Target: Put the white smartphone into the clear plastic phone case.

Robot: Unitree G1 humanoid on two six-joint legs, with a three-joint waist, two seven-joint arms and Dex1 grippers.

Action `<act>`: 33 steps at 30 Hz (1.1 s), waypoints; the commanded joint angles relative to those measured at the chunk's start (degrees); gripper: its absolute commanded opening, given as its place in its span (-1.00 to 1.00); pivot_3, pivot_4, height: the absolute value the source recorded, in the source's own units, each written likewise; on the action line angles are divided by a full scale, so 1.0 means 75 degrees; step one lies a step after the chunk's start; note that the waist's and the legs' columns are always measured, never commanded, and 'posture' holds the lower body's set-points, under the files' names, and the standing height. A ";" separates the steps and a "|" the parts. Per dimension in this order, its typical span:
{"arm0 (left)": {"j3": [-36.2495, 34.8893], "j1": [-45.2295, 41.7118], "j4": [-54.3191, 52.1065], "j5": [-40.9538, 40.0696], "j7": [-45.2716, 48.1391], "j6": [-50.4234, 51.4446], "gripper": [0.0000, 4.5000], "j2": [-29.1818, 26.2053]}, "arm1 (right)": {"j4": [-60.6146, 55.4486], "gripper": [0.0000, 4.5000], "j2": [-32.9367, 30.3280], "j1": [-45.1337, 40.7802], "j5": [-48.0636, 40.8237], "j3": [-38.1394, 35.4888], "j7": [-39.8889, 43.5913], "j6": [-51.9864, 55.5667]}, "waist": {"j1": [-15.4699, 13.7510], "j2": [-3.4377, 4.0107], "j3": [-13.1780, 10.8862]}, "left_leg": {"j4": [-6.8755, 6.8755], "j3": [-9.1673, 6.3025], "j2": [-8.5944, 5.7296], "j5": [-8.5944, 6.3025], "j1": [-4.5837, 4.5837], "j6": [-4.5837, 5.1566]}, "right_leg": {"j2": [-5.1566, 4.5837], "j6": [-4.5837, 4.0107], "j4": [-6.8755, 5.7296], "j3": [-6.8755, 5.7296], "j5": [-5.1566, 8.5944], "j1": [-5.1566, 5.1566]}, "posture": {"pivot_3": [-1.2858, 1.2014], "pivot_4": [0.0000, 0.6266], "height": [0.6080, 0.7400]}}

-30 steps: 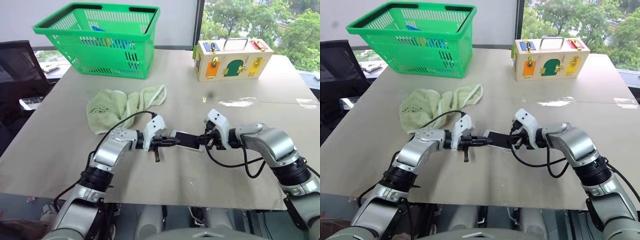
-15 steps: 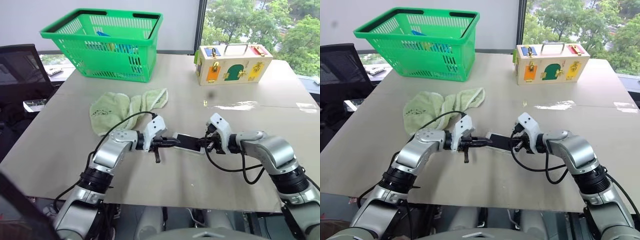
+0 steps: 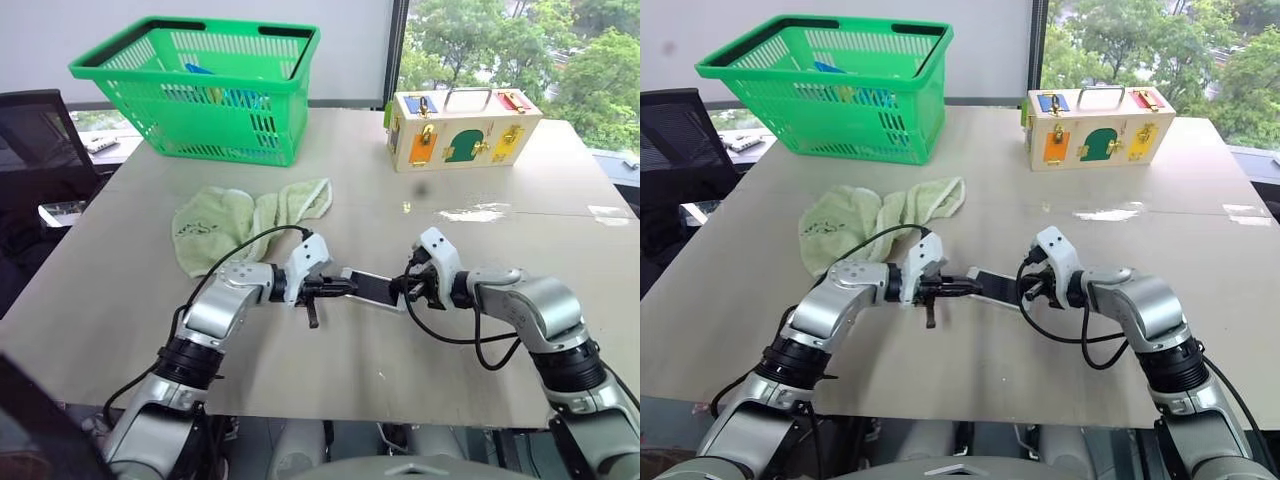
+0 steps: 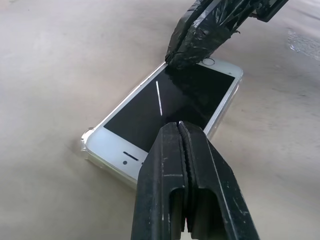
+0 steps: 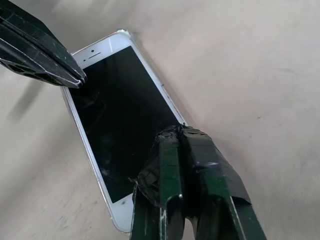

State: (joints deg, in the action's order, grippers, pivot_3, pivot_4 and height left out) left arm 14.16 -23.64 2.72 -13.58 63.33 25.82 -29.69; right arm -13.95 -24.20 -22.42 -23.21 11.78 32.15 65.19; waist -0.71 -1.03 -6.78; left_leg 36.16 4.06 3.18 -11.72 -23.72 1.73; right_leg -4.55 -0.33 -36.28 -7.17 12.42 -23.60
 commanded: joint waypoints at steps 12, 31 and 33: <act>0.0090 0.0026 -0.0230 -0.0001 0.0053 -0.0179 -0.99 0.0005 | -0.1152 -1.00 -0.1778 0.1427 0.0285 0.1166 0.1118 -0.0915 | -0.0021 0.0068 -0.0106 | -0.0021 0.0008 -0.0008 -0.0087 -0.0044 0.0037 | 0.0048 0.0095 0.0058 -0.0015 0.0068 -0.0009 | 0.03 -0.52 1.00; 0.0205 0.0173 -0.0397 0.0047 0.0062 -0.0256 -0.99 -0.0026 | -0.1120 -1.00 -0.2459 0.0973 0.0787 0.1866 0.1930 -0.1664 | -0.0030 0.0029 -0.0146 | 0.0016 0.0024 -0.0006 -0.0130 -0.0043 0.0053 | 0.0062 0.0091 0.0052 0.0002 0.0109 -0.0006 | 0.03 -0.52 1.00; 0.0229 0.0193 -0.0372 0.0071 0.0082 -0.0312 -0.99 -0.0041 | -0.1125 -1.00 -0.2450 0.0930 0.0706 0.1745 0.1888 -0.1523 | -0.0028 0.0029 -0.0146 | 0.0019 0.0024 -0.0006 -0.0129 -0.0043 0.0053 | 0.0062 0.0092 0.0050 0.0002 0.0108 -0.0005 | 0.03 -0.52 1.00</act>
State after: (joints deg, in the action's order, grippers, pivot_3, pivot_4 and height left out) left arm 14.93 -22.79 0.86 -13.59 63.55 24.15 -29.64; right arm -26.90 -41.25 -17.30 -19.72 22.67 47.23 49.13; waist -0.92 -0.81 -7.88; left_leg 36.31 4.24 3.14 -12.69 -24.04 2.13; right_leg -4.09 0.36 -35.91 -7.15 13.23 -23.64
